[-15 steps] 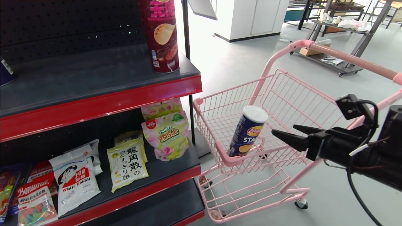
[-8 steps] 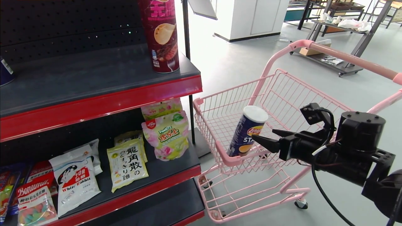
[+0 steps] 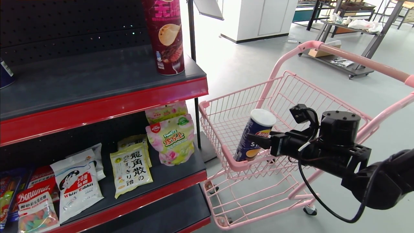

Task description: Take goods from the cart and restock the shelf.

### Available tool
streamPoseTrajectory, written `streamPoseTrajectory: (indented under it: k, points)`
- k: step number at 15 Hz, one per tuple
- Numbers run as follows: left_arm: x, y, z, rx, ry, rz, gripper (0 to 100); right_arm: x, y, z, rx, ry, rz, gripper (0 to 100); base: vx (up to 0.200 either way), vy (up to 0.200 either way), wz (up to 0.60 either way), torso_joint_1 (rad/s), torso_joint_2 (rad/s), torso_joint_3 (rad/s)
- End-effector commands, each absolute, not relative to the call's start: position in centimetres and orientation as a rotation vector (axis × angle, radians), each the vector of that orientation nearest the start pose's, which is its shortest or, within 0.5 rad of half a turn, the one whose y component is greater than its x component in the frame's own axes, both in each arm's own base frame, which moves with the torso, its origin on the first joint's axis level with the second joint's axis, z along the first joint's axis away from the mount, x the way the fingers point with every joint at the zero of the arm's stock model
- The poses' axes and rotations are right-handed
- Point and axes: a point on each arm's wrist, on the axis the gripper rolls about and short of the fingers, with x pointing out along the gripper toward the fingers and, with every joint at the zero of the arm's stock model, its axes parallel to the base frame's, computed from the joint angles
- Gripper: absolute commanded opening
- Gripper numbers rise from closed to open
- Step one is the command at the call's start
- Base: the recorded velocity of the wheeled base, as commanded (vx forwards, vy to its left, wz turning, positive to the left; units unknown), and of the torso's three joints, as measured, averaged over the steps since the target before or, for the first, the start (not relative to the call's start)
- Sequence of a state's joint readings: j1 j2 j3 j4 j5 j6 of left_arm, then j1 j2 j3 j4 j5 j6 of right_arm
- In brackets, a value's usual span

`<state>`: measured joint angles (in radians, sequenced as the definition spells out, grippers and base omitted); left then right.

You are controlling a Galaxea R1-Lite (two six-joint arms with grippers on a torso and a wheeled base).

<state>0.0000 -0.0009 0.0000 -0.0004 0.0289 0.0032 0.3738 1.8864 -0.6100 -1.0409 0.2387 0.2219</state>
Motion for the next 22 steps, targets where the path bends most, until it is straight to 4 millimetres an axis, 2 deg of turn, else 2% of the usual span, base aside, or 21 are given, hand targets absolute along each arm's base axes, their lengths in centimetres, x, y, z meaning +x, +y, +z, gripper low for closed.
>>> streamPoseTrajectory:
  k: [1,6,8,9,12,15,16,17,19,20,22]
  points:
    - [-2.3,0.1,7.6,0.003,-0.001,0.029,100,30.5,12.8,10.5,0.196,0.325,0.585,100,0.000,0.000,0.00,0.000,0.00,0.000]
    - [-2.3,0.1,7.5,0.003,0.000,0.031,100,32.6,13.6,10.1,0.199,0.304,0.588,100,0.000,0.000,0.00,0.000,0.00,0.000]
    - [-2.3,0.1,7.5,0.003,0.000,0.029,100,32.6,13.6,9.8,0.194,0.314,0.587,100,0.000,0.000,0.00,0.000,0.00,0.000]
    - [-2.3,0.1,7.5,0.003,0.000,0.029,100,32.7,13.6,9.8,0.197,0.313,0.587,0,0.000,0.000,0.00,0.000,0.00,0.000]
    - [-2.3,0.1,7.5,0.003,0.000,0.029,100,32.7,13.4,10.1,0.208,0.271,0.581,0,0.000,0.000,0.00,0.000,0.00,0.000]
    - [-2.3,0.1,7.5,0.003,0.000,0.029,100,32.8,12.7,11.2,0.200,0.221,0.568,0,0.000,0.000,0.00,0.000,0.00,0.000]
    - [-2.3,0.1,7.6,0.003,-0.001,0.029,100,32.4,12.4,14.0,0.176,0.135,0.579,0,0.000,0.000,0.00,0.000,0.00,0.000]
    - [-2.3,0.1,7.5,0.003,0.000,0.028,100,32.3,12.3,15.8,0.164,0.079,0.582,0,0.000,0.000,0.00,0.000,0.00,0.000]
    - [-2.3,0.1,7.5,0.003,0.000,0.028,100,31.3,11.7,20.2,0.121,0.026,0.574,0,0.000,0.000,0.00,0.000,0.00,0.000]
    - [-2.3,0.1,7.5,0.003,0.000,0.028,100,30.3,11.4,22.5,0.106,0.030,0.573,0,0.000,0.000,0.00,0.000,0.00,0.000]
    - [-2.3,0.1,7.6,0.003,-0.001,0.028,100,26.1,10.9,26.9,0.099,0.076,0.583,0,0.000,0.000,0.00,0.000,0.00,0.000]
